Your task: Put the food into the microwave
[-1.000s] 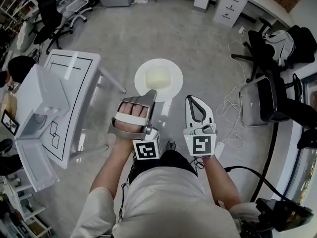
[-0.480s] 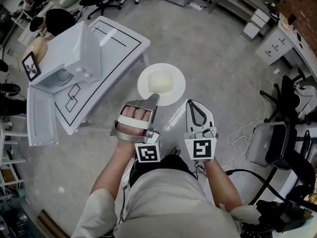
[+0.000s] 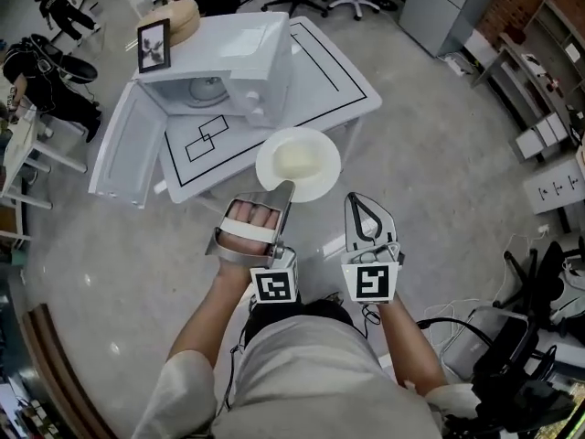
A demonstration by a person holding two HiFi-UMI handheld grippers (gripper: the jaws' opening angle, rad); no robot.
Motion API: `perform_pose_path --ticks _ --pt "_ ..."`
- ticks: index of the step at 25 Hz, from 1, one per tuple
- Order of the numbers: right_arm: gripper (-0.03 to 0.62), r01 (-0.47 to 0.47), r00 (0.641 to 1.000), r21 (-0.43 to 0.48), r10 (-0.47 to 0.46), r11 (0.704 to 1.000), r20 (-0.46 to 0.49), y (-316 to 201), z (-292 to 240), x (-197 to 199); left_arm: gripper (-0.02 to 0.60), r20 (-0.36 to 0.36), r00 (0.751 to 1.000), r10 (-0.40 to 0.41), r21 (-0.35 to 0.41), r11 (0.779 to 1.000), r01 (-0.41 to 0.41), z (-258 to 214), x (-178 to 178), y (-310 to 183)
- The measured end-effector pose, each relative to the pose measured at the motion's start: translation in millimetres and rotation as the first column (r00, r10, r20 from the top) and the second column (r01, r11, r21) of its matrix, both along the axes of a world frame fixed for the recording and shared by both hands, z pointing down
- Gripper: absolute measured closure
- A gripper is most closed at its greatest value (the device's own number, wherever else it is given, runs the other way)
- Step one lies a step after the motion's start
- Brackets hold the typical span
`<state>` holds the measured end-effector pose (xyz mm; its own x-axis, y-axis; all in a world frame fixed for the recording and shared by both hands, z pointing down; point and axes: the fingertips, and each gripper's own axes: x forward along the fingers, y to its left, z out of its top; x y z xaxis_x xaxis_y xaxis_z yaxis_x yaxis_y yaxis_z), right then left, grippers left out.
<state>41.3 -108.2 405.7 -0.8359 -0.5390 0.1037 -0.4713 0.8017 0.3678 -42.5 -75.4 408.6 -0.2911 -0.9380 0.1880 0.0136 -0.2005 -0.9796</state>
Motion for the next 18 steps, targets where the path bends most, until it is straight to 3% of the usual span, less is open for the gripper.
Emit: perform_pose_path --ticks 3,5,7,9,18 --pt "0.582 0.067 0.993 0.063 -0.061 0.996 -0.105 11.7 4.2 -41.0 0.543 0.003 0.998 -0.066 -0.001 0.998 0.066 1.3 -39.2 14.3" --pt "0.577 0.126 0.970 0.204 -0.077 0.971 -0.233 23.8 4.7 -67.6 0.543 0.005 0.995 -0.102 -0.002 0.995 0.102 2.6 -61.6 22.5" --pt "0.497 0.212 0.933 0.373 -0.073 0.903 -0.354 40.3 2.6 -92.0 0.543 0.003 0.992 -0.126 -0.006 0.992 0.126 4.2 -79.6 30.5" --pt "0.491 0.286 0.899 0.471 -0.063 0.834 -0.434 53.5 1.5 -115.7 0.543 0.003 0.990 -0.143 -0.012 0.990 0.143 5.9 -95.8 37.8" --pt "0.491 0.489 0.803 0.616 -0.043 0.617 -0.594 94.3 16.4 -227.0 0.541 -0.011 0.982 -0.189 -0.009 0.982 0.189 16.1 -172.4 64.0"
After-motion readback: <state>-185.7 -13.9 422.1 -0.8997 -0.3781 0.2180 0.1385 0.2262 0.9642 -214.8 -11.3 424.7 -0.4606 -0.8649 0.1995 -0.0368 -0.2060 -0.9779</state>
